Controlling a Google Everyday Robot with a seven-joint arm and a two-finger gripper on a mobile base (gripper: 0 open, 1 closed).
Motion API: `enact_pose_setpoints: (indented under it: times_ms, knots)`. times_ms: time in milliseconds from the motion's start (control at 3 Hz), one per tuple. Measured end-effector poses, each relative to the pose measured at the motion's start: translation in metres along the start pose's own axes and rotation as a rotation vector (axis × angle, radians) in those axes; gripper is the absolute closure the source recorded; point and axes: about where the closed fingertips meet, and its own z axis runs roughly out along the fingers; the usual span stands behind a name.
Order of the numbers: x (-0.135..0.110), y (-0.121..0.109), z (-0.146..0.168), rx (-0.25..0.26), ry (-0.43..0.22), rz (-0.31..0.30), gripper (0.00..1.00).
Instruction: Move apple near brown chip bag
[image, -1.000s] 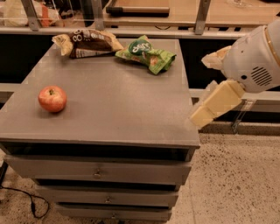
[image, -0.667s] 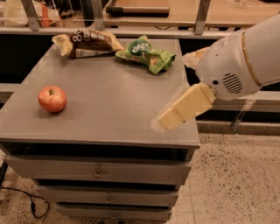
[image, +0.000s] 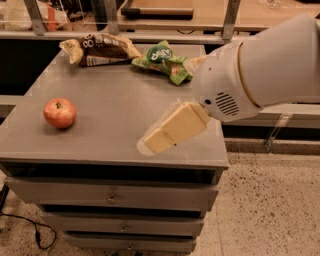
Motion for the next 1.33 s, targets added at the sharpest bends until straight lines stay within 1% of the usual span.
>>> enact_pose_setpoints:
  times_ms: [333,667,1333]
  knots:
    - [-0.001,-0.001,0.01,0.003,-0.026,-0.001,0.0]
    - [-0.004,0.001,0.048,-0.032,-0.079,0.02,0.0]
    - [-0.037,0.001,0.132,-0.05,-0.147,0.036,0.0]
